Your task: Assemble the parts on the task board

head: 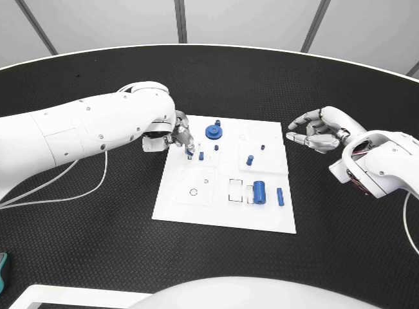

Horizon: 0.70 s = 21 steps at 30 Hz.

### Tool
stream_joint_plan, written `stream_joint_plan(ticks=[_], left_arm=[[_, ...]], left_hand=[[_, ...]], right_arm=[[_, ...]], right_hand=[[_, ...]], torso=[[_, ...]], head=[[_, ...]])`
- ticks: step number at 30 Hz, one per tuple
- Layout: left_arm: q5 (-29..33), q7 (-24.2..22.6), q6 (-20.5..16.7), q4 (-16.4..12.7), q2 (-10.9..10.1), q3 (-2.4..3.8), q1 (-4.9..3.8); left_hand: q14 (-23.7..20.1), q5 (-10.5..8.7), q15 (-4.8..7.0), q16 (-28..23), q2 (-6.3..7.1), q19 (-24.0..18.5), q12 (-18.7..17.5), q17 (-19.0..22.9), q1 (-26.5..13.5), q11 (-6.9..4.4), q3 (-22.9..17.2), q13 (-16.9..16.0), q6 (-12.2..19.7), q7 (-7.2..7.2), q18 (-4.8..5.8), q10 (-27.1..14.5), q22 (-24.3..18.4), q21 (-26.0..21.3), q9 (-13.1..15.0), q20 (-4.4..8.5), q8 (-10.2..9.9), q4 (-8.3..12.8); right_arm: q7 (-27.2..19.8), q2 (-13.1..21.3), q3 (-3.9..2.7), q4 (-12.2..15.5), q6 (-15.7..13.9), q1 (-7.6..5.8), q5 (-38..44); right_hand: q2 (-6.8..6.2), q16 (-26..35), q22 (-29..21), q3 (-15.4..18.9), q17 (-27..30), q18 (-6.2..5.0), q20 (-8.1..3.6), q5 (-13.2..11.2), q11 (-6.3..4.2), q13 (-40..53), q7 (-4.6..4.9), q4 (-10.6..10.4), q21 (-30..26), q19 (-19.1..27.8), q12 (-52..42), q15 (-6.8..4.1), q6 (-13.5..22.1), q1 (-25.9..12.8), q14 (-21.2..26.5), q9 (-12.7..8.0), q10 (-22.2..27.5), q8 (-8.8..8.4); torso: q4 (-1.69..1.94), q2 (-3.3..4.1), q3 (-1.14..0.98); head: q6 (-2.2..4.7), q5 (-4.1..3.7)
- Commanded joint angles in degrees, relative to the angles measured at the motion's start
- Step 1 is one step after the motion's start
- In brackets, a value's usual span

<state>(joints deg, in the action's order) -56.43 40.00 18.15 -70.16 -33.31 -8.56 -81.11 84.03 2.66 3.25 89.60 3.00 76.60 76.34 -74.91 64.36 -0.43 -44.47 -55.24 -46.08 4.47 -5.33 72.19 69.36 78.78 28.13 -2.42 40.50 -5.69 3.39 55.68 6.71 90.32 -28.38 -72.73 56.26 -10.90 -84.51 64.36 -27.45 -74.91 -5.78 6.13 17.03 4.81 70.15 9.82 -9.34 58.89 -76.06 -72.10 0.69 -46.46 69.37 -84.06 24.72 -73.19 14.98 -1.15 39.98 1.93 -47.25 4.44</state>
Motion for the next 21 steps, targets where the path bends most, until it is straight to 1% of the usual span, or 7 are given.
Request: stream_joint_plan(ticks=[1, 6, 10, 16, 21], left_arm=[[-0.5, 1.5, -0.3, 0.1, 0.1, -0.03, 0.13], [-1.6, 1.5, -0.6, 0.2, 0.2, -0.08, 0.32], [-2.1, 1.6, -1.0, 0.3, 0.3, -0.12, 0.42], [-2.4, 1.7, -1.2, 0.3, 0.3, -0.18, 0.57], [-2.7, 1.8, -1.2, 0.2, 0.2, -0.21, 0.70]], left_hand=[[5.9, 0.19, 0.34, 0.3, -0.36, 0.3, 0.2, -14.8, -0.3, -0.04, 0.2, 0.0, -0.5, -0.96, 0.69, 0.3, 0.1, 0.3, 14.9, 0.01, 7.9, -0.4], [5.9, 0.19, 0.35, 0.3, -0.37, 0.4, 0.3, -14.9, -0.3, -0.05, 0.2, -0.2, -0.6, -0.98, 0.71, 0.4, 0.2, 0.4, 15.0, 0.02, 7.9, -0.4], [5.9, 0.19, 0.36, 0.3, -0.38, 0.5, 0.3, -14.9, -0.3, -0.07, 0.2, -0.2, -0.6, -1.00, 0.72, 0.4, 0.3, 0.4, 15.0, 0.03, 8.0, -0.5], [5.9, 0.19, 0.37, 0.4, -0.38, 0.5, 0.3, -15.0, -0.3, -0.07, 0.2, -0.4, -0.6, -1.01, 0.72, 0.5, 0.3, 0.4, 15.0, 0.03, 8.0, -0.5], [5.9, 0.19, 0.40, 0.4, -0.36, 0.5, 0.4, -15.0, -0.4, -0.11, 0.2, -0.5, -0.6, -1.05, 0.74, 0.6, 0.3, 0.5, 15.1, 0.06, 8.1, -0.5]], right_arm=[[0.0, 0.0, 0.00, 0.0, 0.0, 0.00, 0.0], [0.0, -0.1, 0.00, 0.0, 0.0, 0.00, 0.0], [-0.1, 0.0, 0.00, -0.1, 0.0, 0.00, 0.0], [-0.1, -0.1, 0.00, -0.1, 0.0, 0.00, 0.0], [-0.1, -0.1, 0.00, -0.1, 0.1, 0.00, 0.0]], right_hand=[[-0.04, 0.3, -0.1, 0.1, -5.0, -0.95, -0.15, 0.3, -0.14, 0.0, -0.11, -0.2, -0.4, -0.2, -0.1, -0.52, 0.4, 0.0, -3.4, -0.1, -0.1, 0.39], [-0.04, 0.3, -0.1, 0.1, -5.0, -0.95, -0.15, 0.3, -0.14, 0.0, -0.11, -0.2, -0.4, -0.2, -0.1, -0.52, 0.4, 0.0, -3.4, -0.1, -0.1, 0.39], [-0.04, 0.3, -0.1, 0.1, -5.0, -0.95, -0.15, 0.3, -0.14, 0.0, -0.11, -0.2, -0.4, -0.2, -0.1, -0.52, 0.4, 0.0, -3.4, -0.1, -0.1, 0.39], [-0.04, 0.3, -0.1, 0.1, -5.0, -0.95, -0.15, 0.3, -0.14, 0.0, -0.11, -0.2, -0.4, -0.2, -0.1, -0.52, 0.4, 0.0, -3.4, -0.1, -0.1, 0.39], [-0.04, 0.3, -0.1, 0.1, -5.0, -0.95, -0.15, 0.3, -0.14, 0.0, -0.11, -0.2, -0.4, -0.2, -0.1, -0.52, 0.4, 0.0, -3.4, -0.1, -0.1, 0.39]], torso=[[0.01, 0.02, 0.01], [-0.04, 0.02, 0.04], [-0.02, 0.06, 0.06], [0.02, 0.05, 0.02], [0.01, 0.04, 0.05]], head=[[-0.01, -0.06], [-0.02, 0.00], [-0.02, 0.04], [-0.15, 0.07], [-0.29, 0.07]])
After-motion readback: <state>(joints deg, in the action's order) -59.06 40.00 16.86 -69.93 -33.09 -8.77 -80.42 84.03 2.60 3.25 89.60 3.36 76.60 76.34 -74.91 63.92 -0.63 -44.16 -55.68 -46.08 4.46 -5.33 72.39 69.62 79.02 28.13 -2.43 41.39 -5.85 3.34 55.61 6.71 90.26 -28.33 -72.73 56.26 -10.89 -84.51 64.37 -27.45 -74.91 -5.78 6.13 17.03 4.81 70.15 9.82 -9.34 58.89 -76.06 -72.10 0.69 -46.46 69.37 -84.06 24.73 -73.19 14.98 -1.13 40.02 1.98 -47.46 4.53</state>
